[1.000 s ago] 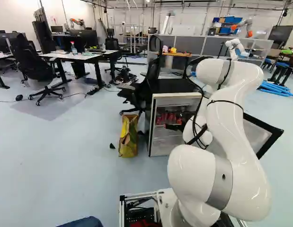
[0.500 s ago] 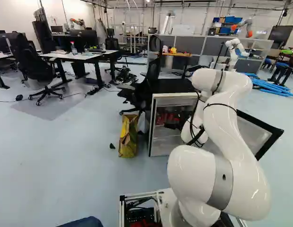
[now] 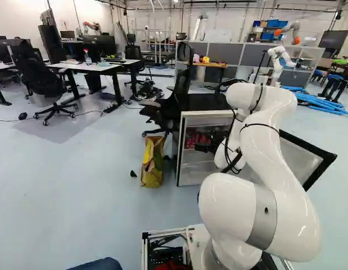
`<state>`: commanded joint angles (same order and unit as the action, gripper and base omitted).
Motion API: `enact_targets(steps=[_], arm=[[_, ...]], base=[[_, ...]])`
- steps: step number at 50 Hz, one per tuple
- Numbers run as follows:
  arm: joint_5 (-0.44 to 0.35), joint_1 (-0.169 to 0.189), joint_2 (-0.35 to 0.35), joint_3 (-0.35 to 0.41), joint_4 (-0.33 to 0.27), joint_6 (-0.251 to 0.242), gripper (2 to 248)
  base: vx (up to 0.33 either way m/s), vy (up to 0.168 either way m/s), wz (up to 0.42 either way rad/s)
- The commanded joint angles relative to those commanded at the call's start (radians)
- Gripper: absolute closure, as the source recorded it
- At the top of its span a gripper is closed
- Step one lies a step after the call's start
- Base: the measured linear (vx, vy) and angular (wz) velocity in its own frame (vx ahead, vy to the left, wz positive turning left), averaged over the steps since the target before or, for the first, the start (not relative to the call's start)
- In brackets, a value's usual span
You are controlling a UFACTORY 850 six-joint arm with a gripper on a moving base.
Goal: Grab a drink from the fridge
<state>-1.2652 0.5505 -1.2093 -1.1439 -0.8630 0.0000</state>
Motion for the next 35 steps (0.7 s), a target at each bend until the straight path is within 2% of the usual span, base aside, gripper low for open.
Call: enact_targets(steps=[4,5,10,11,15,16,20,21,25,26,31,32,35], arm=[[0.0,0.0,0.0,0.0,0.0,0.0,22],[0.0,0.0,0.0,0.0,0.0,0.0,34],[0.0,0.0,0.0,0.0,0.0,0.0,34],[0.0,0.0,0.0,0.0,0.0,0.0,46],[0.0,0.0,0.0,0.0,0.0,0.0,46],[0.0,0.0,0.0,0.0,0.0,0.0,58],[0.0,0.0,0.0,0.0,0.0,0.0,58],[0.0,0.0,0.0,0.0,0.0,0.0,71],[0.0,0.0,0.0,0.0,0.0,0.0,71],[0.0,0.0,0.0,0.0,0.0,0.0,83],[0.0,0.0,0.0,0.0,-0.004,0.0,83],[0.0,0.0,0.0,0.0,-0.006,0.0,95],[0.002,0.0,0.0,0.0,-0.016,0.0,95]], base=[[0.0,0.0,0.0],[0.0,0.0,0.0],[0.0,0.0,0.0],[0.0,0.0,0.0],[0.0,0.0,0.0],[0.0,0.0,0.0],[0.0,0.0,0.0],[0.0,0.0,0.0],[0.0,0.0,0.0],[0.0,0.0,0.0],[0.0,0.0,0.0],[0.0,0.0,0.0],[0.0,0.0,0.0]])
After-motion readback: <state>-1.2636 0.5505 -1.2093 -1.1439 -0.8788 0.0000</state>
